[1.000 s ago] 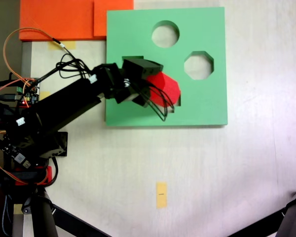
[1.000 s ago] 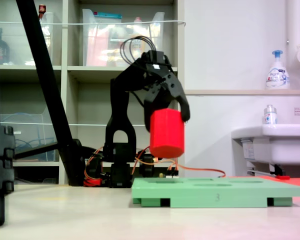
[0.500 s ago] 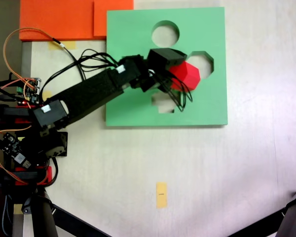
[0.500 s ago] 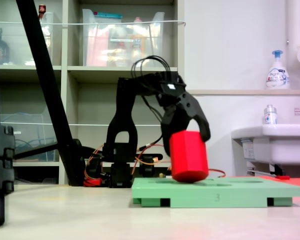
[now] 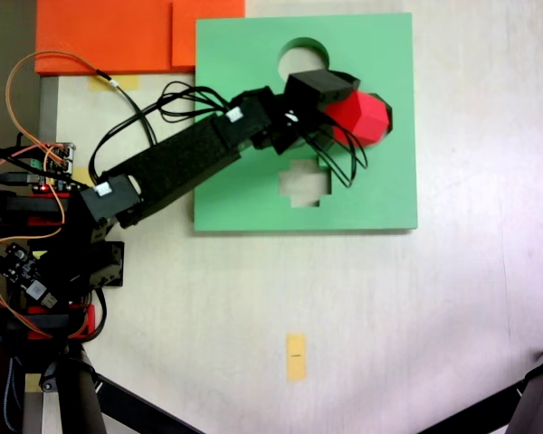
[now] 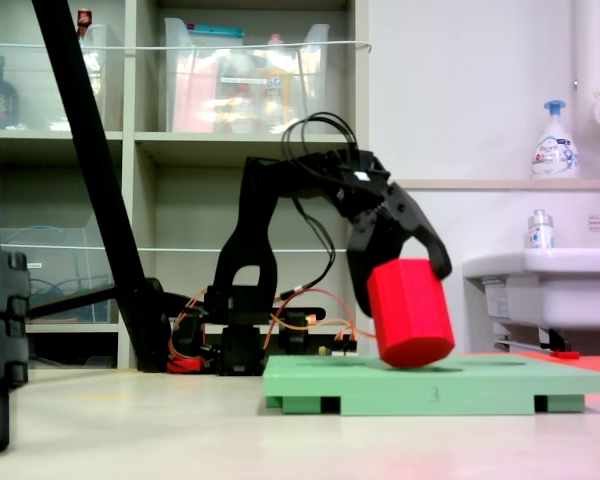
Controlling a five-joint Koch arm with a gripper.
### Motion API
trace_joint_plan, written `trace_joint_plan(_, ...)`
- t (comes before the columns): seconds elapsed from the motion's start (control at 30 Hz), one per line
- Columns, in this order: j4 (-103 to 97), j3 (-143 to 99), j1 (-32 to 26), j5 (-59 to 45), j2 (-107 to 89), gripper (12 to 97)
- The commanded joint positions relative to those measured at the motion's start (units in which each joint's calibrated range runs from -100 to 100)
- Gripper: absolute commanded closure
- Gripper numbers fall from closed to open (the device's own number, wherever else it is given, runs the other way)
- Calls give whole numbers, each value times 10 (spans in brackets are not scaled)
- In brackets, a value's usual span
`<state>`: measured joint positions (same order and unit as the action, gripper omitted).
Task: Put the octagonal pillar block into the corresponding hole
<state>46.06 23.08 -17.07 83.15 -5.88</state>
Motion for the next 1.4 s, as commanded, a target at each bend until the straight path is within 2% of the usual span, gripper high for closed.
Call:
trace_joint_plan(0.0, -64, 59, -2, 3, 3, 845)
trace_joint_plan(0.47, -54, 60, -10, 55, 42, 842)
trace_joint_plan(1.37, -62, 125, 4, 69, 147, 842)
